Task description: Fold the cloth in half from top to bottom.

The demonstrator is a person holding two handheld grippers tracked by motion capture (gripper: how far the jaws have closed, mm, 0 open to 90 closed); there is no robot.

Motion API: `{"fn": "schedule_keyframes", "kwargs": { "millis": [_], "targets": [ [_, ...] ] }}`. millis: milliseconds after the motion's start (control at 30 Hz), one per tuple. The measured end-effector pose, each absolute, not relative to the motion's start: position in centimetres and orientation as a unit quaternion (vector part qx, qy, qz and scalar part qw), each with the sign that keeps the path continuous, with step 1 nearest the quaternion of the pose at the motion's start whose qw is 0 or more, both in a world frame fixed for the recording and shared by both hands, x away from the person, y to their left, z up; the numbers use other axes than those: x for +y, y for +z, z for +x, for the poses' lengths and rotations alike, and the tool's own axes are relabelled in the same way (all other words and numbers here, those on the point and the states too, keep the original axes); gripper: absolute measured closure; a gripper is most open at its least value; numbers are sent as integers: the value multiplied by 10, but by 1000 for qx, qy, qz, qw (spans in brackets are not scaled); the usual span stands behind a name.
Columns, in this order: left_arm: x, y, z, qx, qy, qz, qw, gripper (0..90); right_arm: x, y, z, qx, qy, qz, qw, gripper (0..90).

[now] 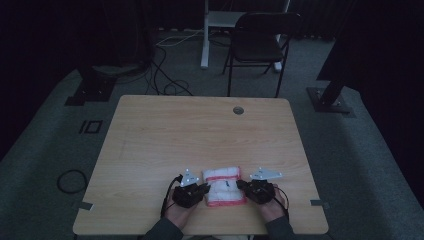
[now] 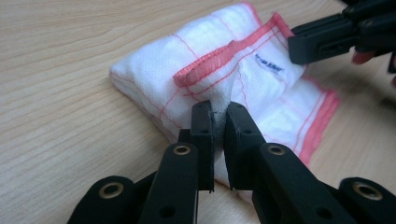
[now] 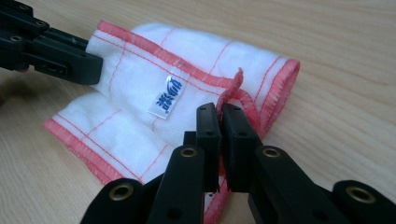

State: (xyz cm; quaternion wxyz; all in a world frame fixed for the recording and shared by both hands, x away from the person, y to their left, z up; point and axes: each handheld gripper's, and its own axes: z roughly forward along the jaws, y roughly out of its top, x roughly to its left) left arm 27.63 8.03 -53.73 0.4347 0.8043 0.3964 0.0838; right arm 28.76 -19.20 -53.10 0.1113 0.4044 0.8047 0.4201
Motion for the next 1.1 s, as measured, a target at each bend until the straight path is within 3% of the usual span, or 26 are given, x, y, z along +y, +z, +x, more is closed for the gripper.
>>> {"fn": "schedule_keyframes", "kwargs": {
  "millis": [433,667,1100],
  "targets": [
    [81,-538,293,393,117,812,415,818,-182,-533,292,803,416,410,113,854],
    [90,-531,295,408,95,802,426,647,-187,-523,289,792,428,412,139,743],
    [94,-508,308,410,108,780,459,613,-186,-514,306,773,441,435,138,641]
  ]
}}
